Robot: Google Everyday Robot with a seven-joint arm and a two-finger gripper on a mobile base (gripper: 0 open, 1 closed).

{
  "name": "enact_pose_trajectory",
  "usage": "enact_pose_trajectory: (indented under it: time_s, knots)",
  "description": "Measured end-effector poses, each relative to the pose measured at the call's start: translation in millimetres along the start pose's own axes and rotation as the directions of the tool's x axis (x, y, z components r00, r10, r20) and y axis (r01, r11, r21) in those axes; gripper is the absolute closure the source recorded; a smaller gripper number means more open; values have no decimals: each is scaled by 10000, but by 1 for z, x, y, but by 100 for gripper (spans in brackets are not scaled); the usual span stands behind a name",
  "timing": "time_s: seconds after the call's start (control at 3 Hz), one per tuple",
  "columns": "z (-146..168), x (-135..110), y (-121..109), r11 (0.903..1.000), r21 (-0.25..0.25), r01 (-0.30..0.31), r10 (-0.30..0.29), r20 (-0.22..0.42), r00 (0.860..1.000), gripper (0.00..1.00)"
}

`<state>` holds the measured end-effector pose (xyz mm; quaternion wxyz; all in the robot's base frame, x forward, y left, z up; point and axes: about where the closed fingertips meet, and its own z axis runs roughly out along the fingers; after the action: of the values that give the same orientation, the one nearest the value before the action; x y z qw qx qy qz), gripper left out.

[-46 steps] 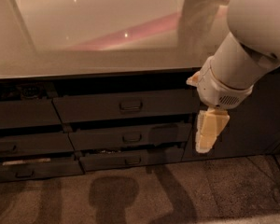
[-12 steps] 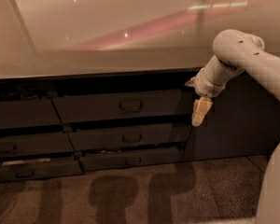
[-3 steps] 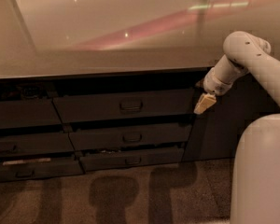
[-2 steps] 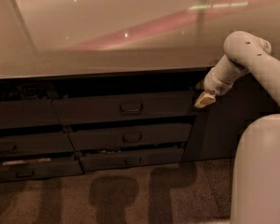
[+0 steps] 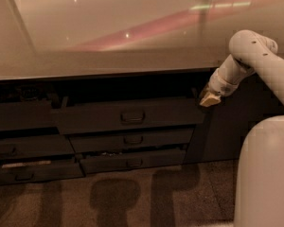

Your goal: Open top drawer

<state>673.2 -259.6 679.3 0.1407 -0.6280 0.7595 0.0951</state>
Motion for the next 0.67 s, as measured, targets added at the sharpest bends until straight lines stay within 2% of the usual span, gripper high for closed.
enact_pose_trajectory:
  time_s: [0.33,0.67]
  knots:
    - [-4,1,0,10000,4,-3,3,-1,10000,100]
    - [-12,9,3,9994,335,-32,34,-53,10000,100]
